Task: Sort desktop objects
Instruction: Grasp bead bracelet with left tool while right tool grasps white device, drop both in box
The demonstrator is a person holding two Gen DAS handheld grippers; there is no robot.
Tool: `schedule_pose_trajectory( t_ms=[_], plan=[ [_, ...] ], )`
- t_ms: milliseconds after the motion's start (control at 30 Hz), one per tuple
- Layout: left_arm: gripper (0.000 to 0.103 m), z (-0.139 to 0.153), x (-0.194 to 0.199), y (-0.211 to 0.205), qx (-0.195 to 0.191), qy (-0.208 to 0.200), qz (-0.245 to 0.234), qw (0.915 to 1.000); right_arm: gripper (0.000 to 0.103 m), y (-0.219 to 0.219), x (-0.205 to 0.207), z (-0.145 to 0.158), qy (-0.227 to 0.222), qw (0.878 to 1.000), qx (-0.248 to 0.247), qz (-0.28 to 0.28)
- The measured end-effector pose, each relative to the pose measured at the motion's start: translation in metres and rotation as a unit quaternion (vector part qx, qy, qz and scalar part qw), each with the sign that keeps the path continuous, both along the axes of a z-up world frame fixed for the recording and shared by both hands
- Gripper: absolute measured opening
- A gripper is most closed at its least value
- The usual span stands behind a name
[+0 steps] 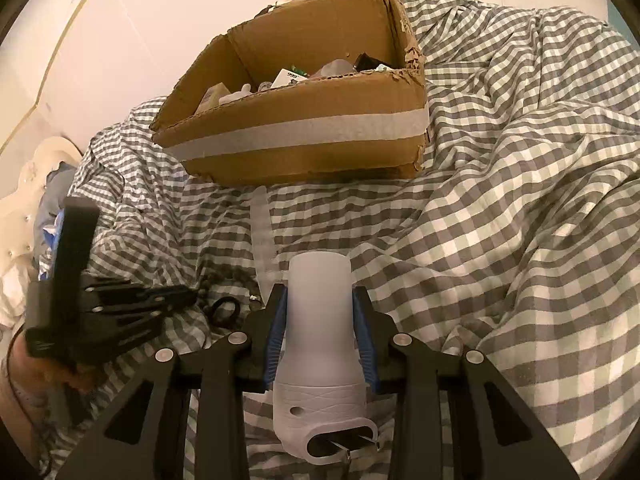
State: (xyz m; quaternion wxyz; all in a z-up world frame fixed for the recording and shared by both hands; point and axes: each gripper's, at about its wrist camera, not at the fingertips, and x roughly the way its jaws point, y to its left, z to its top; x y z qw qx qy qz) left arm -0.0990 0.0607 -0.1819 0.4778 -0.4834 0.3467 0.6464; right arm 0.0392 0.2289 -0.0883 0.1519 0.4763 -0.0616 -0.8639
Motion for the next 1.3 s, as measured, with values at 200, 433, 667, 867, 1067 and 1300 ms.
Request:
schedule_pose_trajectory(
  t_ms=[200, 433, 667, 867, 1067, 1300],
  plan=[
    [0.008, -0.011, -0.021, 0.009, 0.009, -0.034, 0.042, 0.9985, 0.032, 0.001, 0.005, 0.001, 0.003, 1.000, 0.004, -0.001],
    [0.030, -0.037, -0.030, 0.029, -0.024, -0.040, 0.051, 0.9976, 0.032, 0.005, 0.001, -0.003, -0.006, 1.000, -0.009, -0.001],
    [0.030, -0.043, -0.042, 0.018, -0.030, -0.060, 0.073, 0.9951, 0.032, 0.008, -0.002, -0.007, -0.016, 1.000, -0.024, 0.000],
    [0.011, -0.018, -0.017, 0.002, -0.016, 0.005, 0.028, 0.9995, 0.032, 0.006, 0.000, -0.005, -0.009, 1.000, -0.018, 0.001],
    [0.011, 0.058, 0.006, -0.036, 0.078, 0.039, -0.010, 0.9961, 0.032, 0.002, 0.003, -0.001, -0.001, 1.000, -0.001, 0.002],
    [0.011, 0.122, 0.007, 0.004, 0.161, 0.029, -0.011, 0.9865, 0.032, -0.005, 0.007, 0.025, 0.027, 0.999, 0.014, 0.011]
  ],
)
